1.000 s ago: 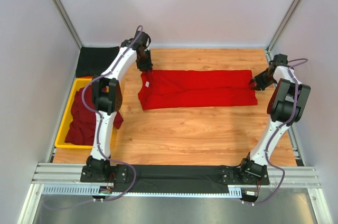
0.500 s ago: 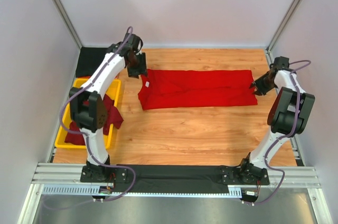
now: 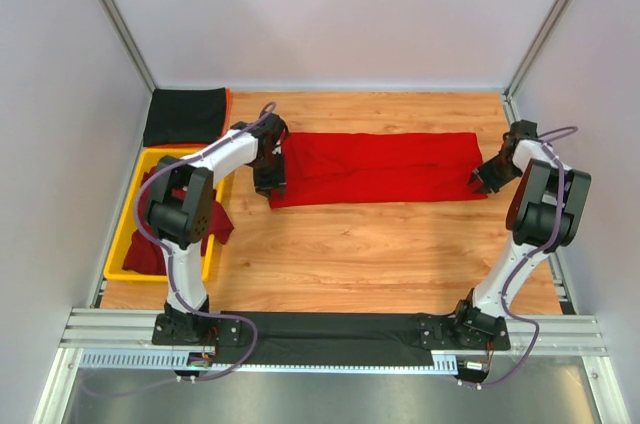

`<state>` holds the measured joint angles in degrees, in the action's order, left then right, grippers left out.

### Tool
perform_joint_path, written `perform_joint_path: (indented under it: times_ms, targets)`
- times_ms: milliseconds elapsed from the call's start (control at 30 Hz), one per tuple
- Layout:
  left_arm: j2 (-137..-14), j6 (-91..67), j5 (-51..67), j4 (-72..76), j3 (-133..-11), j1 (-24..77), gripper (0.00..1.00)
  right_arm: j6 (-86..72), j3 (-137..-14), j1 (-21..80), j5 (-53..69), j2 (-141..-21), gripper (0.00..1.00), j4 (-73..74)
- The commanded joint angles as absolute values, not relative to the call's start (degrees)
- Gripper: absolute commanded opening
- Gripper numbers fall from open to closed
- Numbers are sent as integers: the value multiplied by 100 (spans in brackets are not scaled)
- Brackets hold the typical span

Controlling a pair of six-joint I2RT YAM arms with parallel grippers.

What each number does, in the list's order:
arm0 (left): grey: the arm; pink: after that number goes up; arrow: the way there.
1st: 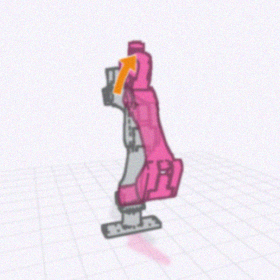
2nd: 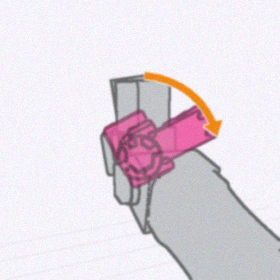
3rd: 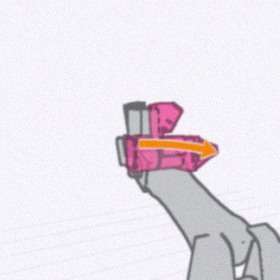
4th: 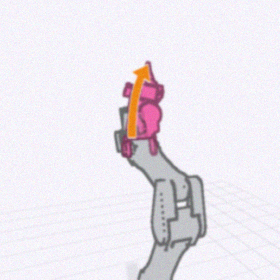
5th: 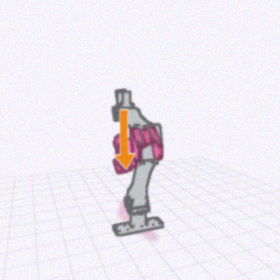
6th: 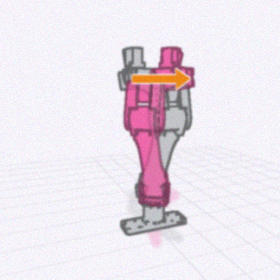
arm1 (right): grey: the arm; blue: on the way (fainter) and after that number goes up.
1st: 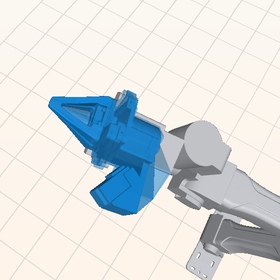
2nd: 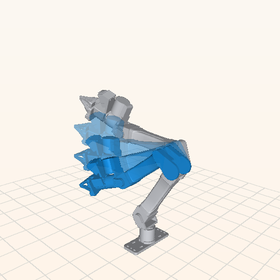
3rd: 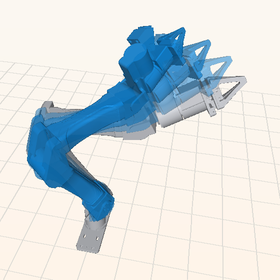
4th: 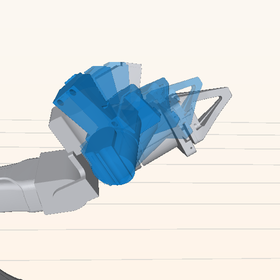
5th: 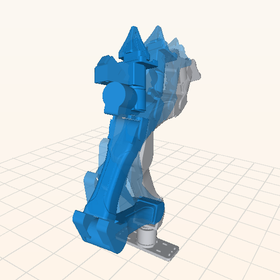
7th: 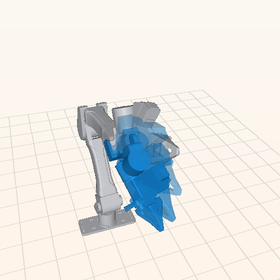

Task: Fold and stack the t-shirts
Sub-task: Fold the tshirt

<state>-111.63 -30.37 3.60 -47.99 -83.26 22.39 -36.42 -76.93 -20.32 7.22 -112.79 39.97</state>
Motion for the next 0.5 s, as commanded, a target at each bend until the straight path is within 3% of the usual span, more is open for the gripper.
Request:
perform_joint_path:
  times_ms: [0, 133, 467]
  targets:
    - [-11416, -3225, -306, -4948, -8446, 2215, 42, -3639, -7278, -2048, 106, -11260, 30, 3789]
    - [-11461, -3191, -983, -5272, -8639, 2215, 42, -3665, -7040, -2092, 9, -11101, 28, 3726]
    - [-11330, -3111, -1388, -5994, -8939, 2215, 46, -3744, -6496, -2074, -167, -10118, 28, 3814]
